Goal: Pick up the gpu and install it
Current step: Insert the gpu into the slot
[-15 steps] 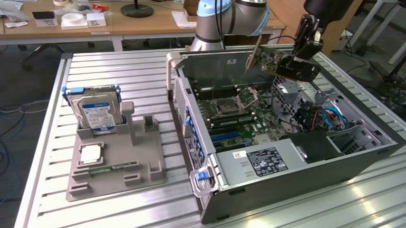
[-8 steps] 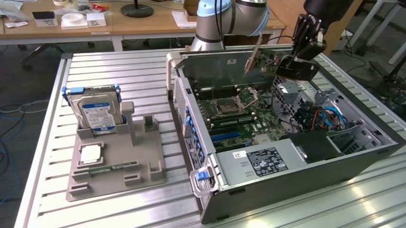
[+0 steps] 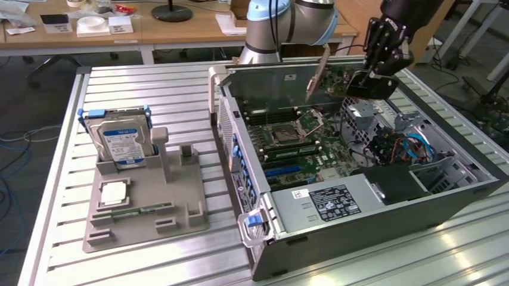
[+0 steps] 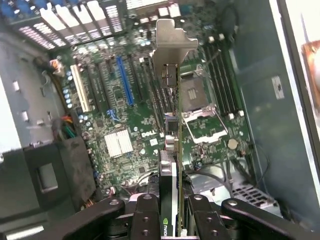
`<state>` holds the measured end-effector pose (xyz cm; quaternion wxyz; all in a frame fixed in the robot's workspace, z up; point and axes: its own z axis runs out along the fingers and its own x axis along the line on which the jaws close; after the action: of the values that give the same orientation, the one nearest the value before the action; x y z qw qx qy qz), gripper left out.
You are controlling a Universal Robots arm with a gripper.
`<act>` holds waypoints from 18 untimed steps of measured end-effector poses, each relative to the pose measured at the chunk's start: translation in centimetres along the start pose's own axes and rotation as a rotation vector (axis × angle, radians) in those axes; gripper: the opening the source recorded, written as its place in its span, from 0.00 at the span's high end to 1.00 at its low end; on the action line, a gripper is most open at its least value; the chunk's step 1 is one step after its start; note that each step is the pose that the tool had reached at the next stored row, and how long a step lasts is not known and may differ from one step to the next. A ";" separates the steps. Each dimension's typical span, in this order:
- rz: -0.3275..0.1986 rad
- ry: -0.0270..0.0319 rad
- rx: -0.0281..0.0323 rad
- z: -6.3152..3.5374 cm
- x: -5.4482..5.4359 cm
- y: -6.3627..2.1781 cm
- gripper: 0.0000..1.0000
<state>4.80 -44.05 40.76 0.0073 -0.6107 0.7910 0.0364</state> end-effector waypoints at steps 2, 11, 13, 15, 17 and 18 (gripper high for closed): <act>-0.036 0.0017 -0.0020 0.01 0.0 0.00 0.73; -0.182 0.0096 -0.0101 0.05 0.0 0.00 0.73; -0.183 0.0099 -0.0101 0.05 0.0 0.00 0.73; -0.184 0.0099 -0.0101 0.06 0.0 0.00 0.73; -0.200 0.0105 -0.0111 0.07 0.0 0.00 0.73; -0.213 0.0112 -0.0118 0.08 0.0 0.00 0.73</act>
<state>4.80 -44.04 40.68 0.0031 -0.6916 0.7213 0.0366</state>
